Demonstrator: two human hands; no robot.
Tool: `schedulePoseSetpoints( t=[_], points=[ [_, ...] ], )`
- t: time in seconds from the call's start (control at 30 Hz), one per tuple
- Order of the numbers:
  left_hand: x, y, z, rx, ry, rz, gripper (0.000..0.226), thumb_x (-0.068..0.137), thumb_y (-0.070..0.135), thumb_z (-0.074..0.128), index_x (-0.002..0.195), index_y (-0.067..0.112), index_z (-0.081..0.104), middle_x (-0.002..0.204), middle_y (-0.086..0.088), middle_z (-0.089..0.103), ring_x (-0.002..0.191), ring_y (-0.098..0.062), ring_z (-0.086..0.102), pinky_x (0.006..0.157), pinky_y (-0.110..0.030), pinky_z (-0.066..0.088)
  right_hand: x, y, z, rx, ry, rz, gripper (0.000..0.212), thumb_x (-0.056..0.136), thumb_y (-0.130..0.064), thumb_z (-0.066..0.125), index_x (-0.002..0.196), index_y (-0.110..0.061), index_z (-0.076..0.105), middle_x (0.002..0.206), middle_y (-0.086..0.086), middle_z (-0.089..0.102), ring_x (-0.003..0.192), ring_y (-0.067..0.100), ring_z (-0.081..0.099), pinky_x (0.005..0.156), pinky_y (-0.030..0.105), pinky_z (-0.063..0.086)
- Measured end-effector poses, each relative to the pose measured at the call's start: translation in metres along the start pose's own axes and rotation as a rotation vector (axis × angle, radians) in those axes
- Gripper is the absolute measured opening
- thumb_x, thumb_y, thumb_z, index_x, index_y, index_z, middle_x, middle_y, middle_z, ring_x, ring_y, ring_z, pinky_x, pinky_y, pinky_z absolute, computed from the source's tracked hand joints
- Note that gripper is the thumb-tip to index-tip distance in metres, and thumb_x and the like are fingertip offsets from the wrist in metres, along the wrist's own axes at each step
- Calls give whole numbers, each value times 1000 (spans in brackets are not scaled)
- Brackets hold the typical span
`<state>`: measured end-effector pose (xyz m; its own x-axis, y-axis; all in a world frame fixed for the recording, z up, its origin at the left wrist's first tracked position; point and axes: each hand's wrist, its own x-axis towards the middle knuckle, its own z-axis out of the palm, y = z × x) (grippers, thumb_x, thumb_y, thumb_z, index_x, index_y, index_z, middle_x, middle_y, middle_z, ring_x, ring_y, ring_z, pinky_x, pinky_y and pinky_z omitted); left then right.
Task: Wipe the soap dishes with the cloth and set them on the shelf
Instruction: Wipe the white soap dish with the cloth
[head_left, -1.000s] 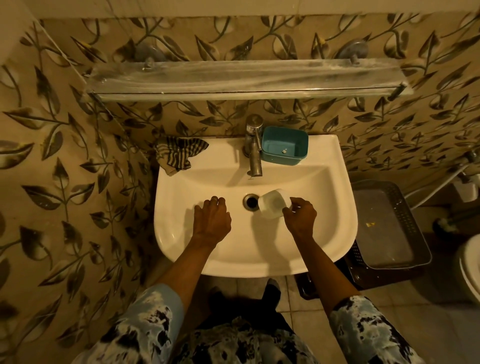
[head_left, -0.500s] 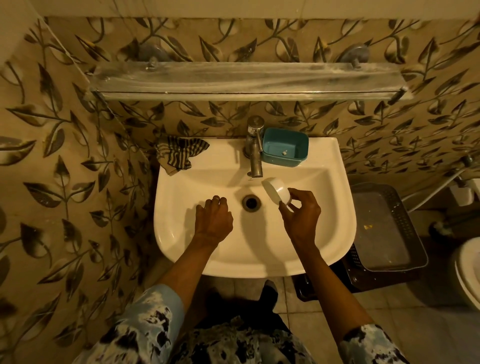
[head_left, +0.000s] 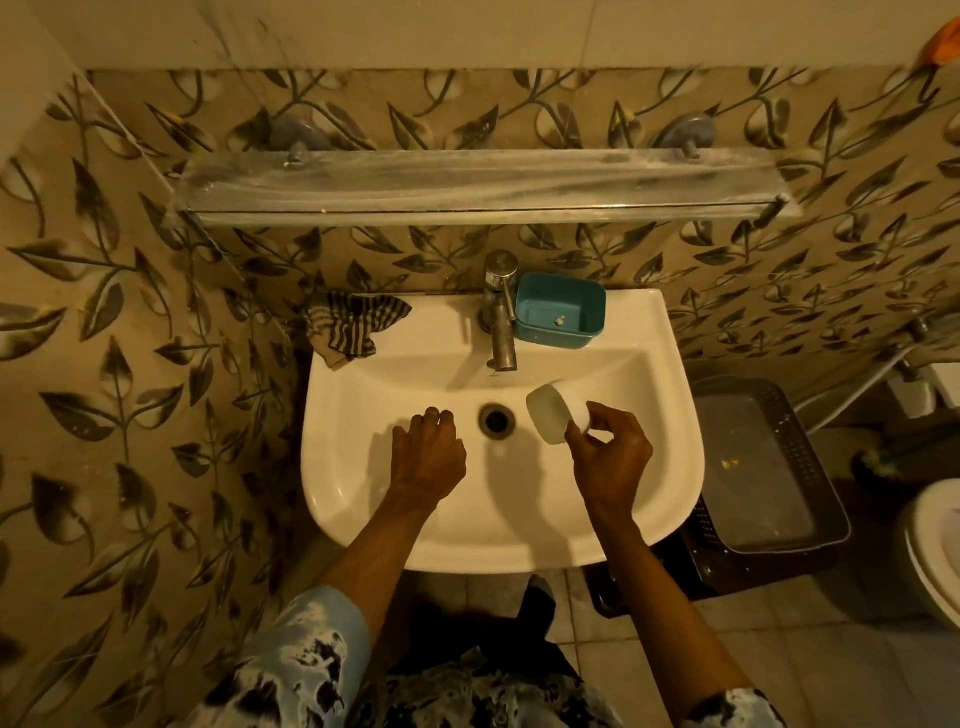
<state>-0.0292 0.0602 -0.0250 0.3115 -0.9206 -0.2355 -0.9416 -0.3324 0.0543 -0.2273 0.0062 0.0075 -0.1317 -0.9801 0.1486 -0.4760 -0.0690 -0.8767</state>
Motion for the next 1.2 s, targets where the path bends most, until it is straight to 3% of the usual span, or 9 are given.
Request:
schedulePoseSetpoints(
  t=[0.27, 0.33, 0.47, 0.57, 0.73, 0.83, 1.0, 1.1, 1.2],
  points=[
    [4, -2, -1, 14, 1, 7, 40, 94, 34, 42, 128, 13, 44, 130, -6, 51, 114, -23, 51, 92, -40, 41, 7, 4, 0, 37, 98, 113, 31, 70, -16, 84, 99, -10, 72, 92, -5, 65, 83, 12, 62, 67, -4, 37],
    [5, -6, 0, 19, 4, 3, 40, 93, 33, 43, 128, 13, 45, 129, -6, 51, 114, -23, 52, 92, -41, 41, 7, 5, 0, 23, 98, 118, 32, 70, -16, 84, 98, -9, 72, 92, -2, 66, 81, 12, 62, 69, -1, 40],
    [10, -12, 1, 29, 16, -9, 39, 93, 33, 43, 126, 13, 46, 129, -7, 52, 114, -23, 53, 92, -41, 42, 13, 11, 2, 88, 116, 344, 30, 71, -16, 84, 97, -8, 72, 97, 9, 72, 81, 23, 68, 82, 38, 58],
    [16, -17, -1, 36, 16, -7, 39, 93, 33, 43, 127, 14, 45, 131, -6, 51, 117, -23, 50, 94, -41, 40, 17, 15, 2, 155, 95, 481, 28, 71, -12, 83, 97, -4, 72, 94, 9, 69, 89, 32, 67, 85, 53, 56],
    [48, -56, -26, 15, 123, -6, 43, 92, 21, 46, 131, 6, 46, 135, -15, 49, 125, -31, 44, 101, -43, 37, 21, 17, -2, 207, 18, 520, 30, 73, -15, 82, 100, -6, 72, 98, 12, 70, 93, 32, 66, 89, 55, 54],
    [83, -92, -46, 43, 175, -66, 40, 92, 13, 43, 130, 2, 46, 132, -19, 49, 124, -33, 43, 104, -44, 35, 22, 17, -3, 239, -17, 542, 30, 75, -13, 81, 103, -7, 71, 90, 5, 69, 89, 28, 66, 87, 53, 56],
    [122, -109, -64, -55, 139, -206, 54, 90, 22, 60, 135, 1, 42, 140, -24, 41, 132, -38, 35, 113, -45, 24, 18, 18, 10, 221, -107, 561, 31, 78, -12, 78, 107, -6, 70, 78, -7, 65, 73, 11, 64, 84, 50, 58],
    [137, -103, -68, -102, 113, -288, 58, 83, 21, 69, 133, 3, 45, 137, -22, 46, 129, -39, 40, 110, -49, 32, 19, 18, 20, 220, -150, 566, 31, 78, -14, 78, 107, -7, 70, 78, -4, 67, 72, 13, 66, 84, 48, 58],
    [141, -97, -63, -59, 146, -316, 37, 86, 19, 61, 117, 0, 56, 122, -23, 56, 118, -40, 48, 102, -48, 40, 19, 18, 27, 239, -186, 596, 30, 79, -15, 77, 107, -8, 70, 84, 3, 70, 74, 18, 68, 82, 46, 59]
  ],
)
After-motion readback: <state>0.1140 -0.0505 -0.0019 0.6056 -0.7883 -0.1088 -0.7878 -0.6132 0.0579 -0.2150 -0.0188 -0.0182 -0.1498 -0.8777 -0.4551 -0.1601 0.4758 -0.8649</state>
